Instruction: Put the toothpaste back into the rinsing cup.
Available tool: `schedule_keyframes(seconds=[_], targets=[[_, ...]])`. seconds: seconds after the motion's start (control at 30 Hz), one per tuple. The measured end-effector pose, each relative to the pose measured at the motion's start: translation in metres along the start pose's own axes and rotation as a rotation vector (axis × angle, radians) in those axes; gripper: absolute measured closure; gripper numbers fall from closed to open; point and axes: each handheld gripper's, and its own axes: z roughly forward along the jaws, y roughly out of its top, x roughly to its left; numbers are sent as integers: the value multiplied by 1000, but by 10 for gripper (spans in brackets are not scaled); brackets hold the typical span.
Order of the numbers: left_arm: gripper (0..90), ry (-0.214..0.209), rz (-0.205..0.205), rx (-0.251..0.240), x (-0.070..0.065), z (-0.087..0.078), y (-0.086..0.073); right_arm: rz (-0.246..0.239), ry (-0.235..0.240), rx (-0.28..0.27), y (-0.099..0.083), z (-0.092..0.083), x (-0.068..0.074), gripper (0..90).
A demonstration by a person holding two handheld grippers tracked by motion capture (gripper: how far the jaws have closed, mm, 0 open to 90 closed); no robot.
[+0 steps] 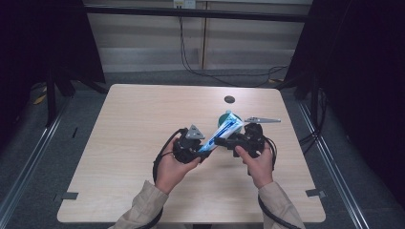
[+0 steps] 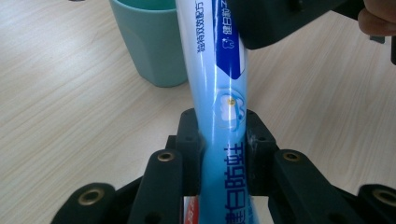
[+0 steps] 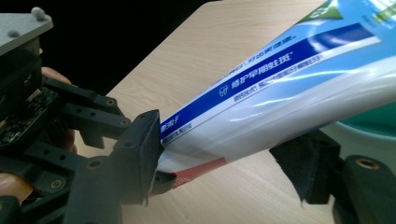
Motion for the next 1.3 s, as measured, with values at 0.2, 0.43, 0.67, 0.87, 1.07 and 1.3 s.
schedule_keyframes(seconds=[0.2, 0.43, 0.67, 0.87, 1.07, 1.3], targets=[[724, 0, -2, 6, -3, 3, 0, 40, 3, -9, 0, 1, -1, 360], [710, 0, 7, 7, -6, 5, 0, 109, 30, -43, 2, -1, -4, 504], [683, 13, 13, -10, -12, 5, 5, 190, 82, -99, 6, -8, -3, 658], [634, 13, 12, -22, -12, 6, 5, 196, 94, -120, 7, -10, -1, 718], [632, 27, 15, -28, -12, 4, 7, 161, 100, -152, 8, -11, 3, 718], [680, 21, 17, -21, -17, 6, 7, 175, 81, -151, 10, -6, 4, 631]])
